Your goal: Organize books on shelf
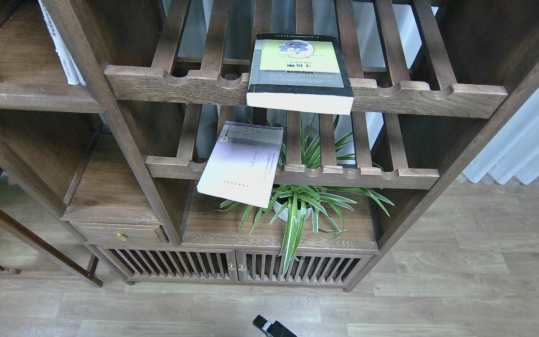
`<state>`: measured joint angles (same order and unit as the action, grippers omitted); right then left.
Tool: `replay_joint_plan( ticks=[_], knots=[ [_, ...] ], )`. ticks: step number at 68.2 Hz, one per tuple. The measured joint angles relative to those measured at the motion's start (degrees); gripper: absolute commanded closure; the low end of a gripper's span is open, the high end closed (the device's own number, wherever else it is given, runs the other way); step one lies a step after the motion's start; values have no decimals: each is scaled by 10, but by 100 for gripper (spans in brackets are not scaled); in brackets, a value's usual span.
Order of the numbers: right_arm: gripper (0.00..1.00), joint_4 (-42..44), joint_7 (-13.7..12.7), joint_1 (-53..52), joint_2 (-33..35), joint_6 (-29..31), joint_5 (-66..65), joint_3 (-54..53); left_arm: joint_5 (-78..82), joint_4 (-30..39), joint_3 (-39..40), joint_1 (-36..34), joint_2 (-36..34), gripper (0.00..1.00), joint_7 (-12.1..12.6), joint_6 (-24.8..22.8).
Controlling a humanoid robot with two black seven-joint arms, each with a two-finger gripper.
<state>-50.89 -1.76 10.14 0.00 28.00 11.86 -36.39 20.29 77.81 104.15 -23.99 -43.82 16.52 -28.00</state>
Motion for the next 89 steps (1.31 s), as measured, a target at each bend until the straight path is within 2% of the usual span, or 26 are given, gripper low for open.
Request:
replay_joint_plan(
  ticks=[12,13,20,45,54,67,89],
  knots=[
    [0,1,0,0,0,0,0,0,70,-35,-20,-74,7,94,3,0],
    [0,1,0,0,0,0,0,0,96,-49,-27,-99,18,94,4,0],
    [0,1,0,0,0,0,0,0,137,-75,-34,-140,40,94,5,0],
    [0,1,0,3,0,0,1,0,171,-145,-76,-234,119,94,5,0],
    [0,1,0,3,0,0,1,0,171,-177,-93,-268,123,94,6,0],
    [0,1,1,1,0,0,2,0,172,-250,-134,-330,122,94,21,0],
    [0,1,1,-5,0,0,3,-1,170,-357,-232,-425,124,94,20,0]
  ],
)
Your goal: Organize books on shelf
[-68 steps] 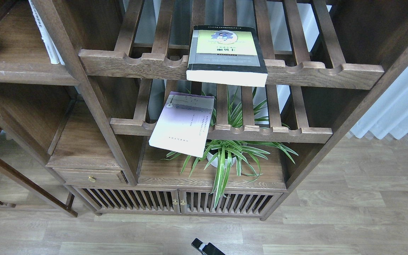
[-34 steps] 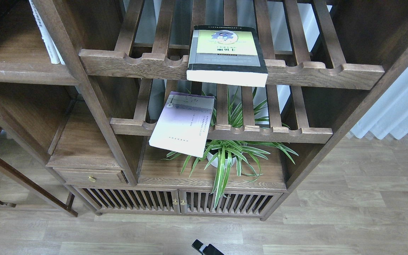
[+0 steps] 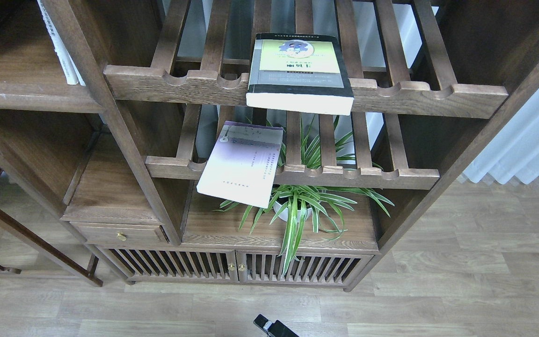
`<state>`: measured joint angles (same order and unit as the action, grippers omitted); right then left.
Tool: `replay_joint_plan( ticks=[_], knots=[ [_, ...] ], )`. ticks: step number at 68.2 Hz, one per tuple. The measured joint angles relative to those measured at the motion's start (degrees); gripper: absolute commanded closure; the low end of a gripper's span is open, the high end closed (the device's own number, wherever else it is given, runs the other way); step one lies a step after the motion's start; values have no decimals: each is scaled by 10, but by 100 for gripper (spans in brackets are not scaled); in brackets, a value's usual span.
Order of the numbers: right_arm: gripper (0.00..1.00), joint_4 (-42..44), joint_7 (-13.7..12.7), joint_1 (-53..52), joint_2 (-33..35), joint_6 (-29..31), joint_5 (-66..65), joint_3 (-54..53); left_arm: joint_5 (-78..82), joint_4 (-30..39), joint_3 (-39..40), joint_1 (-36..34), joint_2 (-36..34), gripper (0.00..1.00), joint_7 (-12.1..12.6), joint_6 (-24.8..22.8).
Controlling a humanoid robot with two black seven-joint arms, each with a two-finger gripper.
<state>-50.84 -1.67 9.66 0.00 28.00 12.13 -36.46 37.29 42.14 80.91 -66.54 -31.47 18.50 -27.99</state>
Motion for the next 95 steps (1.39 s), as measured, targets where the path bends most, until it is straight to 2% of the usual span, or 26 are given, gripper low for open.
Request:
replay_joint_plan(
  ticks=[15,22,42,46,56,64,73,86,95],
  knots=[
    [0,-1,1,-5,0,0,0,-3,-1,-9,-41,-22,4,94,2,0],
    [0,-1,2,-8,0,0,1,-4,-2,12,-58,-22,7,94,2,0],
    [0,-1,3,-11,0,0,1,-4,-2,42,-81,4,-3,94,-18,0],
    [0,-1,3,-11,0,0,1,-4,-2,43,-80,7,-3,94,-30,0],
    [0,-2,3,-11,0,0,1,-4,-16,37,-53,17,2,94,-95,0],
    [0,-2,3,-11,0,0,1,-4,-97,29,-22,58,10,94,-131,0],
    [0,-2,3,-11,0,0,1,-3,-171,28,-20,82,10,94,-131,0],
    [0,-6,2,-11,0,0,1,-3,-217,28,-23,96,-2,94,-120,0],
    [0,-7,2,-11,0,0,1,-3,-246,28,-28,103,-9,93,-79,0]
  ],
)
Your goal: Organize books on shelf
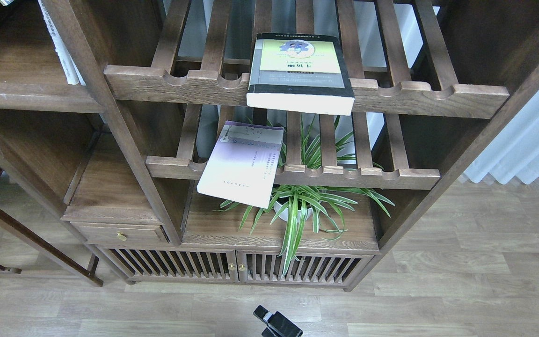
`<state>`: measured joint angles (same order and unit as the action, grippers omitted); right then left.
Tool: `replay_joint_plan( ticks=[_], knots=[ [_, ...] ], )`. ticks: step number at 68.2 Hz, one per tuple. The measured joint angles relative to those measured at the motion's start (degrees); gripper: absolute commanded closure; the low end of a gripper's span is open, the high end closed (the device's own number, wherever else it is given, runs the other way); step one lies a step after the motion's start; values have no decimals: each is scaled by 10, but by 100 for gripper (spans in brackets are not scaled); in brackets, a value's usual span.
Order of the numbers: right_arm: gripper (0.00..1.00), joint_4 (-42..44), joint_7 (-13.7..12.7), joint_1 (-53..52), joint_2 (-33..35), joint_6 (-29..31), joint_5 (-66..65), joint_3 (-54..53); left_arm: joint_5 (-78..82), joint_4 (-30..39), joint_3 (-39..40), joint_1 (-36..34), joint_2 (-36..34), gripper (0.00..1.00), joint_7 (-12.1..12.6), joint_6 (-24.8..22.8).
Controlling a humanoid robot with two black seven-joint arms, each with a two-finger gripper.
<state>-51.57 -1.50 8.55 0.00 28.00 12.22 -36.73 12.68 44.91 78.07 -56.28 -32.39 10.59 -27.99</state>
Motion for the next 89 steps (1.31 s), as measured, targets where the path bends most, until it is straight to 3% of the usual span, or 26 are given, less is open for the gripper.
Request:
replay_joint_plan(
  ticks=[6,11,16,29,38,62,79,89],
  knots=[
    [0,0,0,0,0,0,0,0,-24,3,-1,8,-1,93,37,0],
    [0,0,0,1,0,0,0,0,-41,4,-1,12,-2,94,53,0],
    [0,0,0,1,0,0,0,0,-52,6,-1,13,-6,95,64,0],
    [0,0,0,1,0,0,0,0,-40,7,-7,13,-26,96,65,0],
    [0,0,0,1,0,0,0,0,3,7,-12,13,-44,96,53,0],
    [0,0,0,-4,0,0,-1,0,196,32,-59,-33,-78,96,-13,0],
    [0,0,0,-3,0,0,-1,0,213,33,-95,-45,-74,96,-50,0],
    [0,0,0,-2,0,0,-1,0,219,42,-109,-46,-71,95,-59,0]
  ],
)
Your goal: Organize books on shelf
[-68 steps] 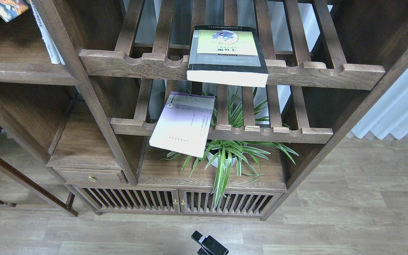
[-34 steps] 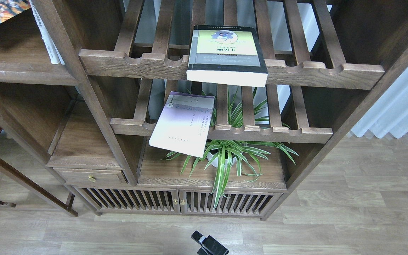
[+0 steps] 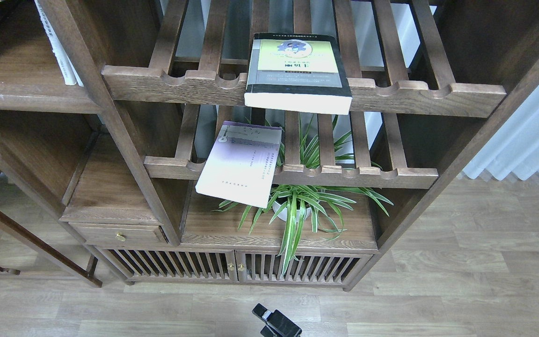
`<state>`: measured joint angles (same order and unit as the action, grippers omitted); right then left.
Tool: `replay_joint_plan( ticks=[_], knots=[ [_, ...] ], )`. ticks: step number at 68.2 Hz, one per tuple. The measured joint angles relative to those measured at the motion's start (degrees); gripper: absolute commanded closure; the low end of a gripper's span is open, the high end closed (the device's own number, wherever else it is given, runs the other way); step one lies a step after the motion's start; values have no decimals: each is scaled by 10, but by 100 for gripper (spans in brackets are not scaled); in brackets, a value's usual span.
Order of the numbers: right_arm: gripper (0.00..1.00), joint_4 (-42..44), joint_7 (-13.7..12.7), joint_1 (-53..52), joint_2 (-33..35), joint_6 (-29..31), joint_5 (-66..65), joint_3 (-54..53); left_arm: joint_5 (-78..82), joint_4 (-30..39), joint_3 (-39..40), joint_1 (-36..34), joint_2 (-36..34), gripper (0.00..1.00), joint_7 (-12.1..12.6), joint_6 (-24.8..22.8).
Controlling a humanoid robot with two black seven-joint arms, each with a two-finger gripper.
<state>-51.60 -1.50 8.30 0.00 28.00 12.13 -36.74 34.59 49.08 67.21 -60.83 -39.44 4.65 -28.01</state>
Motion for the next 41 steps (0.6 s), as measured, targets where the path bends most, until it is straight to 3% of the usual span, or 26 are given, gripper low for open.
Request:
replay_joint_plan(
  ticks=[41],
  knots=[
    [0,0,1,0,0,0,1,-1,3,9,-46,4,12,95,-3,0]
  ],
)
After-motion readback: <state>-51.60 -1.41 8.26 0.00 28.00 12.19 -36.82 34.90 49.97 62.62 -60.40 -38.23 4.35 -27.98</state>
